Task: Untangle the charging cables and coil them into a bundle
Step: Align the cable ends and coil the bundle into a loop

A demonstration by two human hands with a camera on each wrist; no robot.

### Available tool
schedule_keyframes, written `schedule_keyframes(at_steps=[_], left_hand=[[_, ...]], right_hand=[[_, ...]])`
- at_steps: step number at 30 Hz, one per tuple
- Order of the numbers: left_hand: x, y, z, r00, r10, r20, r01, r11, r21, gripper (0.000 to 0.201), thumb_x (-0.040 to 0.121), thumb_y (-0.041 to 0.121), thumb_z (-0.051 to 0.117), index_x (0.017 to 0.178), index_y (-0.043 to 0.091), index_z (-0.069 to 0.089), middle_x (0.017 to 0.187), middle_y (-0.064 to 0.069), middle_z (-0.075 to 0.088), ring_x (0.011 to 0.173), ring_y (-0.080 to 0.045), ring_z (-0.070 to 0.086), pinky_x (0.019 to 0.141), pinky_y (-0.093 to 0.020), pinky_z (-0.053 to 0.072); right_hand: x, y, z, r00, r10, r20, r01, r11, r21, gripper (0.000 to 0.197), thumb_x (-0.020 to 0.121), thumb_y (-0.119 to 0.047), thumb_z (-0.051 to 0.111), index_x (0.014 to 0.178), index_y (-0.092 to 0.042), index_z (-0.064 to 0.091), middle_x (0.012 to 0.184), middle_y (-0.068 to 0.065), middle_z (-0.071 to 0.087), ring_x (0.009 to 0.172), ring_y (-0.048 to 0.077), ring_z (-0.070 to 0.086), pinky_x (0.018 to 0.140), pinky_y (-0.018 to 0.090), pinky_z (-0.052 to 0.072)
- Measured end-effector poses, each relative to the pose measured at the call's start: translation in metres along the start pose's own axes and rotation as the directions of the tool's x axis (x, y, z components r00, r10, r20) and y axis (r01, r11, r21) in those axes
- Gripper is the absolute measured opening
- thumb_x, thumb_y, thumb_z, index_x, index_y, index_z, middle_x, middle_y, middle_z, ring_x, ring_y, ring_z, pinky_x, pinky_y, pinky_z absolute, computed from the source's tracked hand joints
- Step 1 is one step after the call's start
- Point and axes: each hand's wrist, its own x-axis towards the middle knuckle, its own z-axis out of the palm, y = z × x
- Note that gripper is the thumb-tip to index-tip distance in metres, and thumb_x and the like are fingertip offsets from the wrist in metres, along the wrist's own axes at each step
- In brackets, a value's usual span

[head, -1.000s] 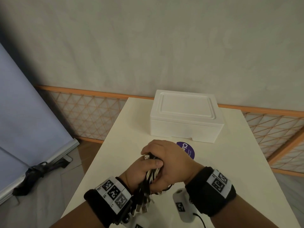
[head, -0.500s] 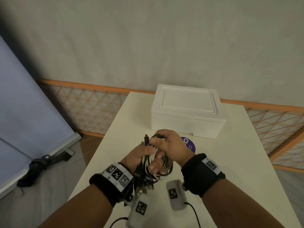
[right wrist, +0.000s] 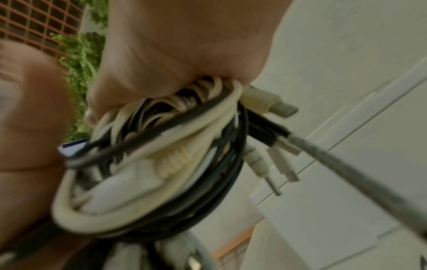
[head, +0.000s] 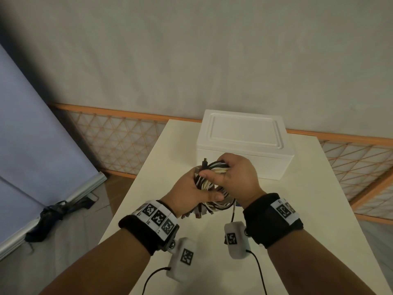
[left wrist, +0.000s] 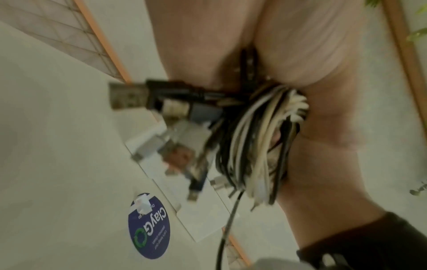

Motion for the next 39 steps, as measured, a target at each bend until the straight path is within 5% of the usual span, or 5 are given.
schedule_keyframes(at_steps=[5,11,20,32,39], left_hand=[[-0.003,0.000,0.003,0.962,0.033,-0.272,-0.003,0.994,0.110,0.037,0.077,0.006,0.075,0.110,0.016,0.061,0.100,-0.001,0.072,0.093,-0.016,0.069,0.080,-0.027,0.055],[-0.007,0.007,0.000,0.967,0.021,-0.255,-0.050,0.993,-0.108,0.032,0.075,-0.004,0.072,0.100,0.012,0.062,0.073,-0.006,0.068,0.063,-0.020,0.063,0.067,-0.036,0.053],[-0.009,0.006,-0.001,0.990,-0.029,-0.136,-0.012,0.956,-0.292,0.051,0.071,0.002,0.075,0.117,-0.002,0.054,0.083,-0.012,0.071,0.071,-0.025,0.068,0.068,-0.034,0.055],[0.004,-0.010,-0.021,0.872,-0.310,-0.379,0.140,0.899,-0.414,0.019,0.085,0.008,0.066,0.070,0.009,0.055,0.055,-0.005,0.048,0.049,-0.018,0.052,0.062,-0.034,0.049],[0.004,-0.012,-0.017,0.842,-0.339,-0.419,0.134,0.885,-0.446,0.019,0.085,0.009,0.067,0.070,0.011,0.054,0.054,-0.002,0.049,0.049,-0.017,0.053,0.061,-0.034,0.051]], right_hand=[[0.002,-0.003,0.005,0.995,0.074,0.071,-0.087,0.975,0.203,0.058,0.053,-0.071,0.072,0.074,-0.017,0.065,0.066,-0.001,0.065,0.062,0.011,0.061,0.062,0.036,0.050],[-0.009,0.007,0.009,0.989,0.135,0.066,-0.149,0.819,0.555,0.055,0.060,-0.054,0.076,0.087,-0.007,0.070,0.082,0.019,0.069,0.076,0.035,0.064,0.074,0.045,0.052],[-0.016,-0.004,0.015,0.981,0.194,-0.001,-0.155,0.789,0.595,0.046,0.069,-0.041,0.080,0.065,-0.001,0.059,0.056,0.005,0.055,0.054,0.014,0.052,0.054,0.027,0.044],[-0.055,0.035,0.018,0.864,0.400,0.306,-0.496,0.783,0.376,0.023,0.100,-0.032,0.039,0.122,-0.028,0.046,0.104,0.005,0.064,0.081,0.020,0.069,0.066,0.033,0.058],[-0.083,0.039,0.030,0.977,0.072,0.200,-0.074,0.997,0.005,0.032,0.088,0.000,0.053,0.104,-0.021,0.070,0.091,-0.019,0.065,0.084,-0.008,0.060,0.074,0.004,0.043]])
